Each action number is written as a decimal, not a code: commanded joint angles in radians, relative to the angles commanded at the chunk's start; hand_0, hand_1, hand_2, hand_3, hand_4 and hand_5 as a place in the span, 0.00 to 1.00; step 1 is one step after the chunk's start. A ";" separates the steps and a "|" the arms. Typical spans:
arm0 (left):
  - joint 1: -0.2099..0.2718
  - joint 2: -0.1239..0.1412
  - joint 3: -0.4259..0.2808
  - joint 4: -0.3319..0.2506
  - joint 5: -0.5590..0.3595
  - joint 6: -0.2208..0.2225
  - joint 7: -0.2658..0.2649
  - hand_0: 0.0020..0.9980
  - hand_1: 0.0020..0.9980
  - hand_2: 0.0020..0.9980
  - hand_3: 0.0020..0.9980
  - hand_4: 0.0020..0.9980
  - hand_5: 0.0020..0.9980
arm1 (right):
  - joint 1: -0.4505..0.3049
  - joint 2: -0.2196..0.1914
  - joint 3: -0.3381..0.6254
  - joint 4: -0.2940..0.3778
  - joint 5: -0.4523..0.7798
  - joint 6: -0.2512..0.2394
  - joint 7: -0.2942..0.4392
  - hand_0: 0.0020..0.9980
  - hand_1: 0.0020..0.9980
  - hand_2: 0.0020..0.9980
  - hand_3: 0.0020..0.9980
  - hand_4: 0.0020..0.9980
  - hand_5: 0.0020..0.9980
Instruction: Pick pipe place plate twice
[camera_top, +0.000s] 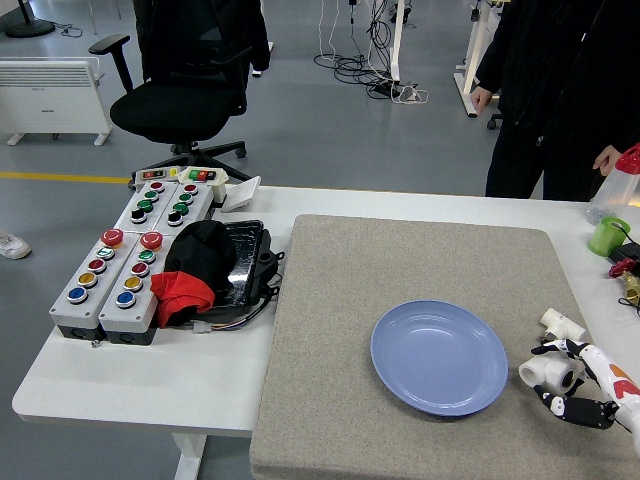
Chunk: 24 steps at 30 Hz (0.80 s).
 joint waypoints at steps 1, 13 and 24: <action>0.000 0.000 0.000 0.000 0.000 0.000 0.000 0.65 0.63 0.63 0.55 0.39 1.00 | 0.005 -0.001 -0.006 0.008 0.003 -0.004 0.002 0.20 0.39 0.53 0.61 0.54 0.00; 0.006 0.001 -0.005 -0.004 0.005 -0.001 0.008 0.65 0.63 0.63 0.55 0.38 1.00 | 0.215 0.049 -0.263 -0.020 0.072 -0.055 0.003 0.19 0.39 0.53 0.60 0.52 0.00; 0.014 0.002 0.006 -0.009 -0.013 0.000 0.016 0.65 0.63 0.63 0.55 0.39 1.00 | 0.380 0.115 -0.499 -0.148 0.025 -0.030 -0.112 0.59 0.67 0.75 0.77 0.61 0.04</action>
